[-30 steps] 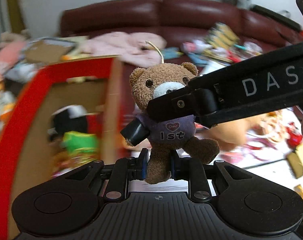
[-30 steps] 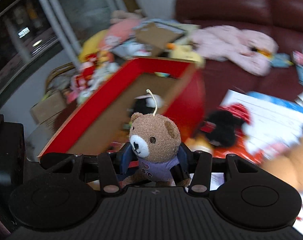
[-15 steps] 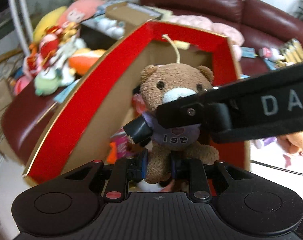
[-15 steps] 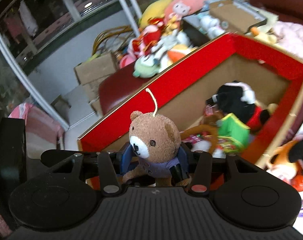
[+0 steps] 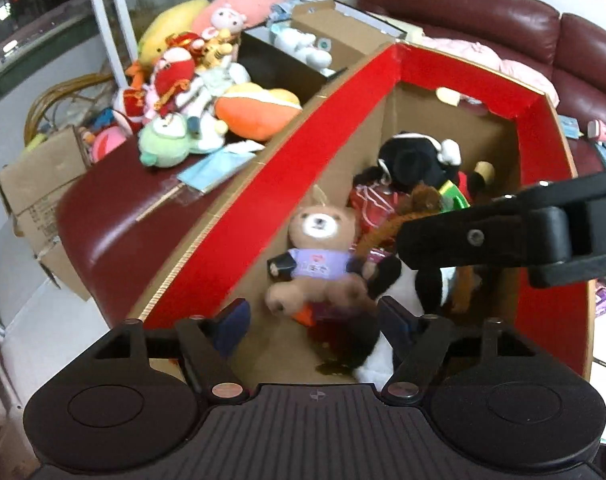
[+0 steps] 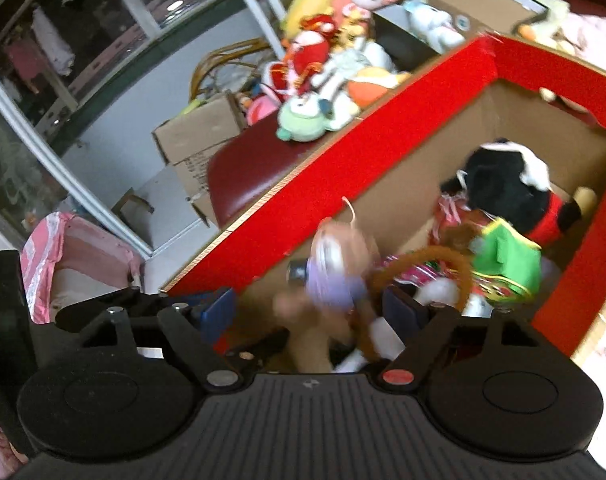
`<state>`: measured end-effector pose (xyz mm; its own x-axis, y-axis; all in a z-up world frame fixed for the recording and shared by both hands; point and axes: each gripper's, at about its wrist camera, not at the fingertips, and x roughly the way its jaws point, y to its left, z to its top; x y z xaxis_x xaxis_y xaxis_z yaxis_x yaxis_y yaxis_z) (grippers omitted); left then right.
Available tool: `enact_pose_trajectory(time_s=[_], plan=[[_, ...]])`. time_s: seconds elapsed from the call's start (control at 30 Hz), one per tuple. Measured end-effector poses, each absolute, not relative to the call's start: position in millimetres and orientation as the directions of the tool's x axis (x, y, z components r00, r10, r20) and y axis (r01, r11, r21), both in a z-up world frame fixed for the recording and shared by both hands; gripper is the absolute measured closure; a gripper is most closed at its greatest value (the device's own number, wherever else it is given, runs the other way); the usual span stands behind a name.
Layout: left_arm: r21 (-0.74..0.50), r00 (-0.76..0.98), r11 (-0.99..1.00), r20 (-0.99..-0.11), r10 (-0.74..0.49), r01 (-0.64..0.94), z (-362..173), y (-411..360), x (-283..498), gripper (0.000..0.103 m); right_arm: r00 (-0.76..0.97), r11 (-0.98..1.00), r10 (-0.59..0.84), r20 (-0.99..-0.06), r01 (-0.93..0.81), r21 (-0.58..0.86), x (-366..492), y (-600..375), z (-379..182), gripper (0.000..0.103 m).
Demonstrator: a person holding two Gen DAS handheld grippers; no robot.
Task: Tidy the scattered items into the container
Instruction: 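Carry the held teddy bear with both tools over the red box, then open both tools to drop the teddy bear into the red box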
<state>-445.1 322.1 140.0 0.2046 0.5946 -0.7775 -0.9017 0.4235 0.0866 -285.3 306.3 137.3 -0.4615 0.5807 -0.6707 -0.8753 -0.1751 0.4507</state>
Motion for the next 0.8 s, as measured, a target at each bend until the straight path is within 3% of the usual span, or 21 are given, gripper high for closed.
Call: enact_pose_trajectory(time_s=[0.8], plan=[[0.138, 0.243, 0.537, -0.78, 0.577, -0.832, 133.3, 300.0, -380.5, 0.018, -0.436, -0.076, 0.616, -0.656, -0.862, 0.502, -231.4, 267.8, 125.9, 0.017]])
